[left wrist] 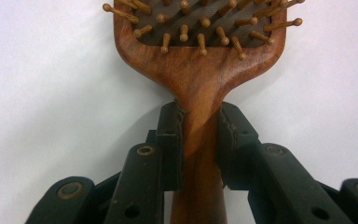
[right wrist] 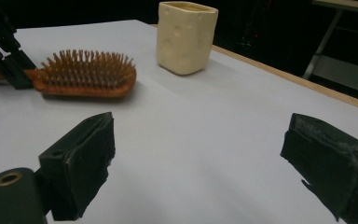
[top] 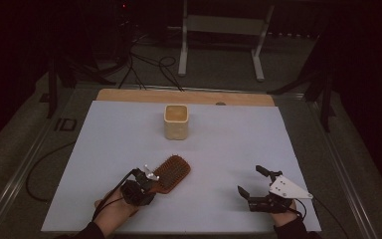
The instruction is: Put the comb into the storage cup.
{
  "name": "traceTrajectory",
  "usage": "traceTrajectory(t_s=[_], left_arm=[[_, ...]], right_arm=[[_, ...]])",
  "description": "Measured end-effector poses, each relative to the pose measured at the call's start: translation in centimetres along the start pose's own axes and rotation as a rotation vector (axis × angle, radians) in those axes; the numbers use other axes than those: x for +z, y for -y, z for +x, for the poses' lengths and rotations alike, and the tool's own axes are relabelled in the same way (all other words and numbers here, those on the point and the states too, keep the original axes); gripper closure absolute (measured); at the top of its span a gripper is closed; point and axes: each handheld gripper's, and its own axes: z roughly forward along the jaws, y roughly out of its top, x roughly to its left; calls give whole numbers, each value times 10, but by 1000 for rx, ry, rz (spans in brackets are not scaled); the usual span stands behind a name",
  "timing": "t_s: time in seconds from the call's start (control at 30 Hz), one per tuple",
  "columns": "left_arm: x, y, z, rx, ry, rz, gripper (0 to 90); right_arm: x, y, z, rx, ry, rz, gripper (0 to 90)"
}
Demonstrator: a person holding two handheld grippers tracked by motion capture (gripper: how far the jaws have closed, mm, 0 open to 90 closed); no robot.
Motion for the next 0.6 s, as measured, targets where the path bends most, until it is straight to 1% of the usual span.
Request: traceTrajectory(t_s=[0.03,0.07,0.1,0.2,0.27,0.33,0.37,0.4,0.43,0.57,0.6], left_arm=[[-1,0,-1,3,-2,-15,735],[-1,0,-1,3,-2,-15,735],[-5,-1,-2,9,-5,-49,734],[-9,-3,-1,-8,-6,-97,734],[-13,-4,-1,-7,-10,-124,734],[-13,-4,-1,-7,-10,-124,734],[-19,-5,0,-4,-17,-180,734],[-21,-6,1,-8,-18,-193,734],[-22,-7,2,-18,-7,-211,734],[-27,-8,3,6,-25,-277,733],[-27,-8,3,6,-25,-277,733]], right_arm=[[0,0,0,3,0,1,86],[0,0,0,3,0,1,86],[0,0,0,2,-1,0,86],[0,0,0,2,-2,-1,86],[0,0,0,5,-2,1,86],[0,0,0,4,-2,0,86],[0,0,0,5,-3,-1,86],[0,0,-1,7,-5,-1,86],[0,0,0,6,-5,1,86],[1,0,-1,9,-7,1,86],[1,0,-1,9,-7,1,86]])
